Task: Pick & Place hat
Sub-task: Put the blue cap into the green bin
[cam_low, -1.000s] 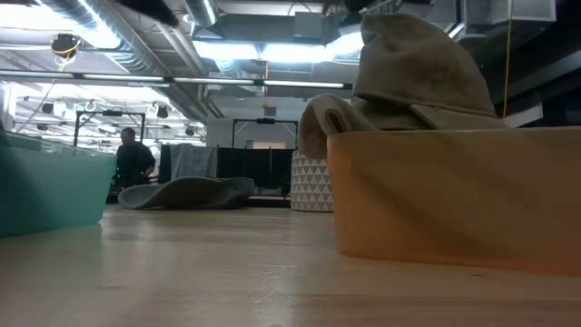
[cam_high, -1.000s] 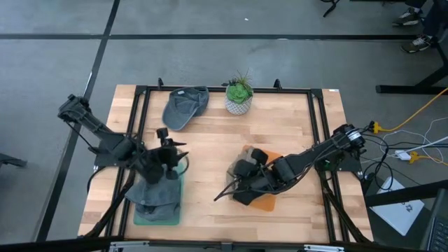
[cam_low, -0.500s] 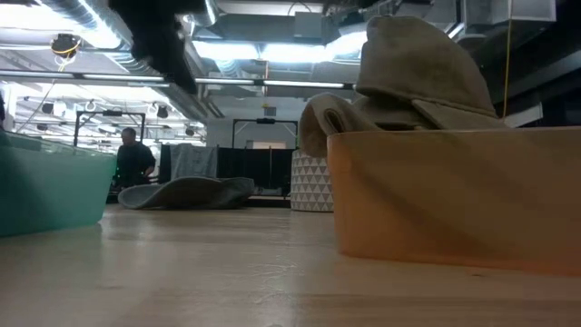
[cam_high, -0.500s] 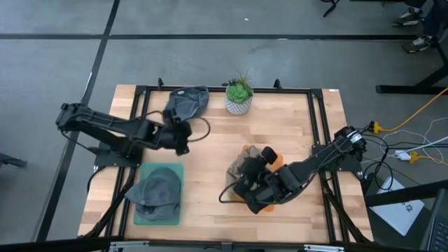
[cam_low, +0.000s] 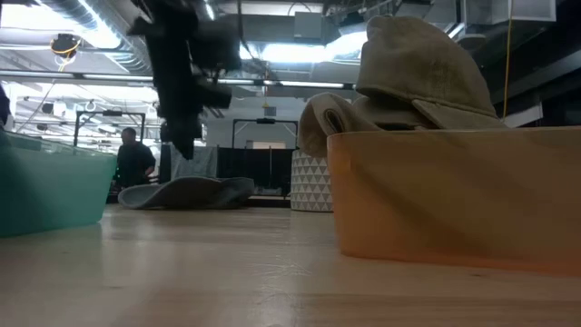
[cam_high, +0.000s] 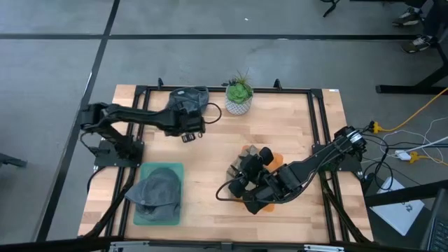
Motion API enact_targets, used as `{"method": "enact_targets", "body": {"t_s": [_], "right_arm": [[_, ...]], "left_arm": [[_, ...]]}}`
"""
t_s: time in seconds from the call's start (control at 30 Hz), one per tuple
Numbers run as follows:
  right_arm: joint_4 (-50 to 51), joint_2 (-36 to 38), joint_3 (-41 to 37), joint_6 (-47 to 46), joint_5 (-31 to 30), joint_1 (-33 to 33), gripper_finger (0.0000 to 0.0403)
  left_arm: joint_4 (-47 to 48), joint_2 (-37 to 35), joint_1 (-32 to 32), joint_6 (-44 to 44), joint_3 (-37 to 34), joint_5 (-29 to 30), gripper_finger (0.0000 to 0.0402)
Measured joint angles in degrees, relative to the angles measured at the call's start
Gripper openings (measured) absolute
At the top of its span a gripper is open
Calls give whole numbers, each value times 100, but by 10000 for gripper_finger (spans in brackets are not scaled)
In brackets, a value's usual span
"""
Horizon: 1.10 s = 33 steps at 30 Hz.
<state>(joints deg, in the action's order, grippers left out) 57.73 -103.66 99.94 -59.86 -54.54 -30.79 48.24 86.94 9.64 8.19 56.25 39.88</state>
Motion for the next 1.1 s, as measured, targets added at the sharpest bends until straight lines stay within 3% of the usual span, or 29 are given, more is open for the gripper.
{"method": "enact_targets", "body": {"t_s": [0.1, 0.53, 0.83, 1.1], "right_arm": [[-75, 0, 0, -1, 1, 0, 204], [-180, 0, 0, 28, 4, 0, 204], [-178, 0, 0, 203, -30, 17, 204], [-169, 0, 1, 346, -33, 22, 204]], "left_arm": [[-1, 367, 219, 59, 0, 187, 143], [-21, 1263, 586, 621, 2, -99, 143], [-39, 1042, 490, 109, 4, 41, 143], [321, 254, 226, 623, 4, 146, 143]]}}
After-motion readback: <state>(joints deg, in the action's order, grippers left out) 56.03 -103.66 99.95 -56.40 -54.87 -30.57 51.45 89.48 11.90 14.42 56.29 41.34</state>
